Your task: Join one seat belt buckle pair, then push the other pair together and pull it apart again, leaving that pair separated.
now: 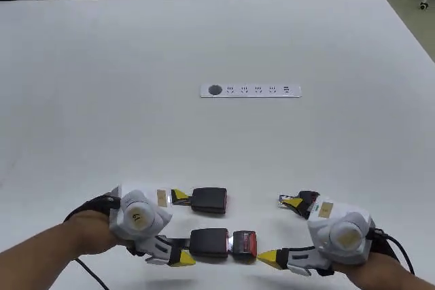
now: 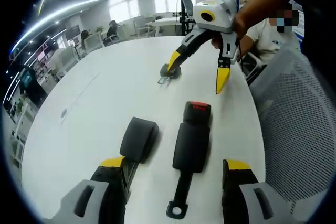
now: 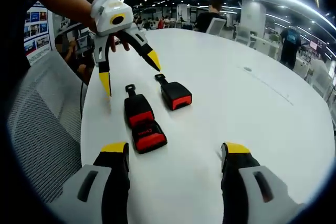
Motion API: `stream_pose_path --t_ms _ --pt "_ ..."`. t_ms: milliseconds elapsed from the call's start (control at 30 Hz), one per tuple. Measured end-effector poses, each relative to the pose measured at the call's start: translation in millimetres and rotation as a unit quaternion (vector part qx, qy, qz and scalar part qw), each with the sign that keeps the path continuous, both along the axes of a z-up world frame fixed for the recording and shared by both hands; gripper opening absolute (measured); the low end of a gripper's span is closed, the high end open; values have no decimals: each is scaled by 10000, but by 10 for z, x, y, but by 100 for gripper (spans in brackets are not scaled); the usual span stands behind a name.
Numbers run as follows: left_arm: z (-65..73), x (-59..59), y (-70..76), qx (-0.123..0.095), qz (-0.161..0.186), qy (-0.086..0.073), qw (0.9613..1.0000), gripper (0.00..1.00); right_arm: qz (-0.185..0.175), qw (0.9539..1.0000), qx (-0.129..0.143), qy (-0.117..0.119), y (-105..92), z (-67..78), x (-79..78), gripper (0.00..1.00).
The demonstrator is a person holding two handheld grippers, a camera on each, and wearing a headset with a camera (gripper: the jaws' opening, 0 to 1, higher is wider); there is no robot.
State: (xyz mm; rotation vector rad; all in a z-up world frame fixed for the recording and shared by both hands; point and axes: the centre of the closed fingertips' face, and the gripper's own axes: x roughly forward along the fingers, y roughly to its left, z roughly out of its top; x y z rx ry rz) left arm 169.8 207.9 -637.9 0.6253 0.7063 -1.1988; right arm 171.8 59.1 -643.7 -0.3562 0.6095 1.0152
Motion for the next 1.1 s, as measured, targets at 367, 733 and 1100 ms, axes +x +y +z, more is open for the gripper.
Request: stream_pose_path --t_ms 367,733,1100 --pt "187 285 110 91 45 -258 9996 76 -205 9994 -185 -200 -464 148 221 70" --pt "270 617 241 227 -1 -423 9988 75 -189 9990 -354 -184 -761 156 495 68" --pt "137 751 200 238 -123 -296 9992 72 -62 9990 -391 230 -835 -9 563 67"
